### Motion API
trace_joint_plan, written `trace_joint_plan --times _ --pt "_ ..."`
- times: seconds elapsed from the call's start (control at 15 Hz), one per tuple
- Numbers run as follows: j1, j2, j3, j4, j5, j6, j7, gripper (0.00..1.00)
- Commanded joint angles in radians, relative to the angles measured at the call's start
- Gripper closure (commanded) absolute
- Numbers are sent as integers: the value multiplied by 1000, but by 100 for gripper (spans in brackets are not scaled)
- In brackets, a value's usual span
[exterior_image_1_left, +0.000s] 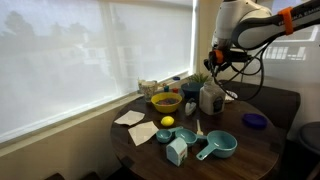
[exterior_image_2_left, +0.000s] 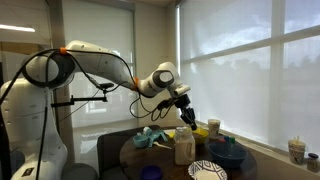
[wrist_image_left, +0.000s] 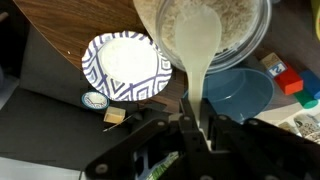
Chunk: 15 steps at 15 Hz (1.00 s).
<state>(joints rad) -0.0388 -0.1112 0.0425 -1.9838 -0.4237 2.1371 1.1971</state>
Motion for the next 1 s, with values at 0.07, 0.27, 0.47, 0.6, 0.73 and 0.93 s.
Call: trace_joint_plan --times 0.07,0.27,0.47,0.6,0.73,0.93 --pt "-2 16 -21 78 84 -63 -44 97" --pt "0 17 -24 95 105 -84 -56 97" --pt "3 6 -26 100 134 -106 -90 97" --pt "3 -17 -28 88 155 -127 -132 97" --pt "3 -44 -28 66 174 -147 -173 97" --pt "1 -101 -28 16 193 -165 -221 97"
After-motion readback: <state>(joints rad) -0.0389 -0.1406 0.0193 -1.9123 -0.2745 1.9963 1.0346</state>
